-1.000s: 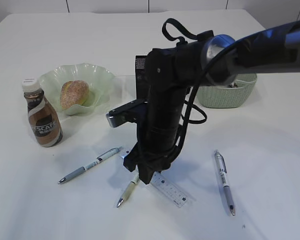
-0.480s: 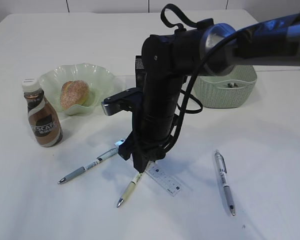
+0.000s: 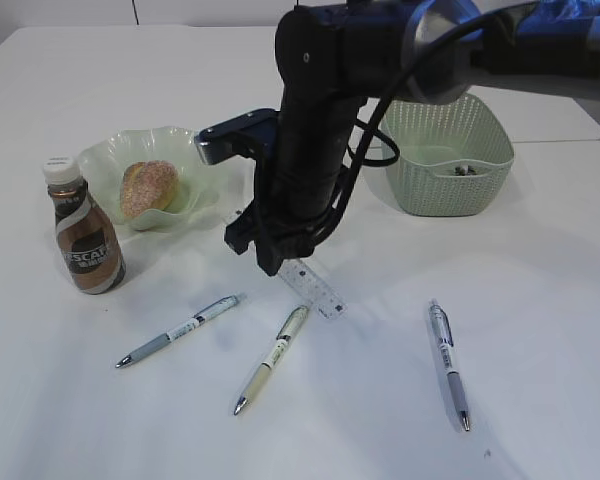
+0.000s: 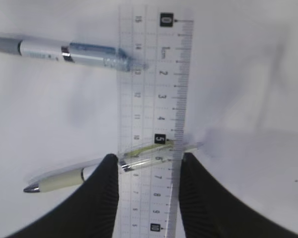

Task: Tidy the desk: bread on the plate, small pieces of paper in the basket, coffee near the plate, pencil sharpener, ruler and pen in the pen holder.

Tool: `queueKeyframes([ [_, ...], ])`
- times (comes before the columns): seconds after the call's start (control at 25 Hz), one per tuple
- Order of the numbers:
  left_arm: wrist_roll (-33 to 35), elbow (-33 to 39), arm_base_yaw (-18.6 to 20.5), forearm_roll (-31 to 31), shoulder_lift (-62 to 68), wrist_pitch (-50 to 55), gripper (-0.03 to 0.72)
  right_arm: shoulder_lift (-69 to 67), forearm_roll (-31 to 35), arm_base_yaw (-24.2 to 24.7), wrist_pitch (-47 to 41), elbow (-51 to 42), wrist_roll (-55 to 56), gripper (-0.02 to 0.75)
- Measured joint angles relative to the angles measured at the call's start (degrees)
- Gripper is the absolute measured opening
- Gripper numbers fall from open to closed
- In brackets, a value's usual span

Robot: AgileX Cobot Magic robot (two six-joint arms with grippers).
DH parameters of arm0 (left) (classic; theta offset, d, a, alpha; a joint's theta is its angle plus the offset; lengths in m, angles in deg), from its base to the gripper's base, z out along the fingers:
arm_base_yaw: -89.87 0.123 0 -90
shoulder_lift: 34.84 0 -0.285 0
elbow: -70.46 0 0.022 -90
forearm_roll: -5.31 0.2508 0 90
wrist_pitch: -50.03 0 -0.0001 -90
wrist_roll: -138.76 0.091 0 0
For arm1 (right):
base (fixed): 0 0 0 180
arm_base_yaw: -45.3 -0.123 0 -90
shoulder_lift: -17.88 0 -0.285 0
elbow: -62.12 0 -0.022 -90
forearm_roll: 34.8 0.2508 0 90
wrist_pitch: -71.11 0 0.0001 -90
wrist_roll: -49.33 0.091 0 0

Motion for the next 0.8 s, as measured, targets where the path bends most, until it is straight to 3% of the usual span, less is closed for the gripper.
queueKeyframes([
  [0.24, 0.0, 0.0, 0.0, 2.4, 0.0, -1.0, 0.412, 0.0, -5.3, 0.5, 2.4, 6.8, 3.3, 0.307],
  [0.6, 0.0, 0.0, 0.0, 3.3, 0.0, -5.8, 0.412, 0.0, -5.8, 3.7, 9.8, 9.6, 4.3, 0.307],
  [0.8, 0.0, 0.0, 0.0, 3.4, 0.0, -9.4, 0.412, 0.0, -6.0, 5.9, 18.4, 9.8, 4.6, 0.307],
])
